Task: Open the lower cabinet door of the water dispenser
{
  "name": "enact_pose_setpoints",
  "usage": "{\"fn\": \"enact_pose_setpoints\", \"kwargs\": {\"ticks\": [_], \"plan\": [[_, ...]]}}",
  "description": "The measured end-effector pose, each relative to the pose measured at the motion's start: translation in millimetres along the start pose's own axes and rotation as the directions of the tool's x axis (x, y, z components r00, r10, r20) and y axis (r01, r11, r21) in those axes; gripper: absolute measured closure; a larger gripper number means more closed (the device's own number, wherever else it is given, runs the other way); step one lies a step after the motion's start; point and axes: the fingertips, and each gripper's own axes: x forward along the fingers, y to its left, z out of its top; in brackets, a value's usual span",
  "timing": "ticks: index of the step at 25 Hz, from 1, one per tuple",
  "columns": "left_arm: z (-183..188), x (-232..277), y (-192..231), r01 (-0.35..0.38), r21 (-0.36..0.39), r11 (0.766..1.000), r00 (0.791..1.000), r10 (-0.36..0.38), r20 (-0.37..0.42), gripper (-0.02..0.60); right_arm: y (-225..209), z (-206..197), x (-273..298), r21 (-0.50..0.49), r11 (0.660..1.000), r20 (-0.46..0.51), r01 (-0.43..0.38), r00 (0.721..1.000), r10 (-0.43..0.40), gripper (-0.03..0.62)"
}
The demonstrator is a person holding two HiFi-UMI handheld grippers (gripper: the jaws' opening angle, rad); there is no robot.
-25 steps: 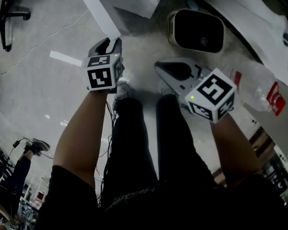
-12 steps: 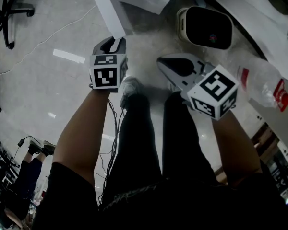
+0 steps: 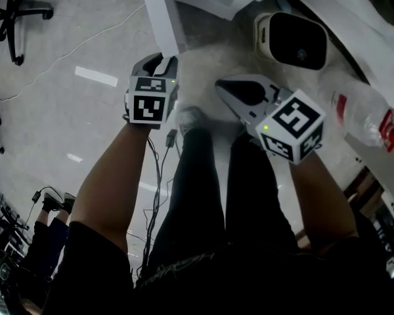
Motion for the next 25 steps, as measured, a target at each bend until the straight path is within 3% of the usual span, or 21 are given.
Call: {"fn": "enact_pose_setpoints", "kwargs": {"ticks": [15,25], "plan": [[-25,-21,60,0.029,0.104,0.994,0.999,-0.025,-0.042,0.479,38,25,62,-0.008,0.999,-0.050,-0.038,0.998,0.037,0.582],[-33,-28,95,0.084,0.221,0.972,0.994,-0.067,-0.084,0.479,45,35,91,0.025,0.997,-0.074,-0.069,0.995,0.071,0.582]]}}
